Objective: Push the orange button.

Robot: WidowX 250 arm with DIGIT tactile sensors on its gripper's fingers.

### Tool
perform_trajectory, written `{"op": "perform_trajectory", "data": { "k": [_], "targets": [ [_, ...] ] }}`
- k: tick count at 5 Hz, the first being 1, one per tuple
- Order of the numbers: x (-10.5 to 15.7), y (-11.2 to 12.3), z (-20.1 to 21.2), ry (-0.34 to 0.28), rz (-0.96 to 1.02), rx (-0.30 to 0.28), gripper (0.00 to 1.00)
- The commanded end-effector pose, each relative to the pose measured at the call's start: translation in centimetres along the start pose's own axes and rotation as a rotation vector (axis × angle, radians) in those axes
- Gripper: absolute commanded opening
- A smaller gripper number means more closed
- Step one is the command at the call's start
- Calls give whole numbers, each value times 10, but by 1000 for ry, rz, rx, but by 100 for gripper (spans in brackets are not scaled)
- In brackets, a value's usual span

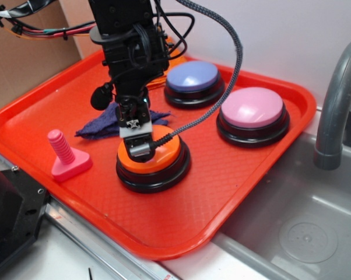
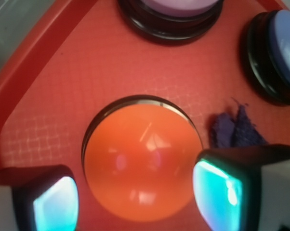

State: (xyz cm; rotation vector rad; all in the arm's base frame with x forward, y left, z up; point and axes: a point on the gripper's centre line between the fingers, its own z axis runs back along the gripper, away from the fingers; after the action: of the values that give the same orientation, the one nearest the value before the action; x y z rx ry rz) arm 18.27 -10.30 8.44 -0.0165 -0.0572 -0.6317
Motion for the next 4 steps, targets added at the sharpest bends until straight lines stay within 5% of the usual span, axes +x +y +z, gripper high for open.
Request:
{"op": "perform_trajectory", "data": {
  "k": [1, 4],
  "targets": [
    [10, -8, 32, -78, -8, 28, 100],
    [3, -9, 57, -86, 14, 9, 100]
  ]
}}
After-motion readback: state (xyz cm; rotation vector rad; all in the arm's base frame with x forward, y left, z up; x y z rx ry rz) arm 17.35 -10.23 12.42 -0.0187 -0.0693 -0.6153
